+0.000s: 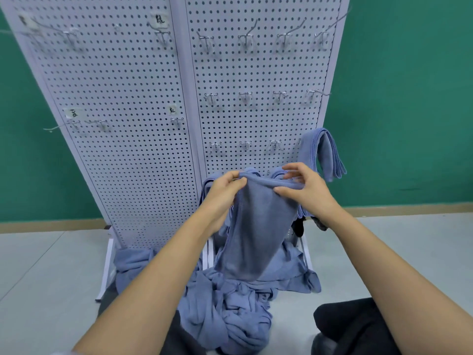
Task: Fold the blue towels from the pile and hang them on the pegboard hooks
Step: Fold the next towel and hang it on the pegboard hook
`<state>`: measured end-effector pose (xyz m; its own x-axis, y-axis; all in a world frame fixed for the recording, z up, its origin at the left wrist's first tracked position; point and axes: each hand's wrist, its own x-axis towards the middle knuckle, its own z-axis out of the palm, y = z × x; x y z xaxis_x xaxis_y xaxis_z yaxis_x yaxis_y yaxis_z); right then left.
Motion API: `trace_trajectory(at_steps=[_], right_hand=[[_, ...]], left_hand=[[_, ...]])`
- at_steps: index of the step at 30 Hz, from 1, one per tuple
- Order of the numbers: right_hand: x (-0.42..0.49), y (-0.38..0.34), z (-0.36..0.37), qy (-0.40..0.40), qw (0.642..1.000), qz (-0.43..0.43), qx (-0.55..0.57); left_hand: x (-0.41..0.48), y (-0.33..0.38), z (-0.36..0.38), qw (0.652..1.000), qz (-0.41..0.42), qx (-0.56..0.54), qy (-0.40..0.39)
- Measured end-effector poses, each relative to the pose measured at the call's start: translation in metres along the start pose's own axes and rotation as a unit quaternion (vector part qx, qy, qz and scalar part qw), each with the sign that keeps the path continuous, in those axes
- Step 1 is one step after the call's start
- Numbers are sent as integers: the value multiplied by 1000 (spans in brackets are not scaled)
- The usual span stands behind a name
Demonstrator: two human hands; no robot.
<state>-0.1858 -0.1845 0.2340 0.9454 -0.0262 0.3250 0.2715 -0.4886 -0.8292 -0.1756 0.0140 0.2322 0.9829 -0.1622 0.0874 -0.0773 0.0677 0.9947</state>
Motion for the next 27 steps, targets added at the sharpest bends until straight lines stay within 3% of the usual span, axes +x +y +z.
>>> trace_trajectory(at_steps=[4,14,23,27], right_hand=[[10,-19,-3,-132,985,-22,-111],[37,-74,-4,-79,967,-89,-224],[48,-153,-52,-25,988,-109,-106],[61,-163,-79,47,993,-108,-22]], left_hand=[[8,7,8,998,-2,-12,-60],[6,9,-9,996,-45,-12,72],[-28,-42,5,967,-230,-77,71],[-27,-40,3,920,-309,-242,1]])
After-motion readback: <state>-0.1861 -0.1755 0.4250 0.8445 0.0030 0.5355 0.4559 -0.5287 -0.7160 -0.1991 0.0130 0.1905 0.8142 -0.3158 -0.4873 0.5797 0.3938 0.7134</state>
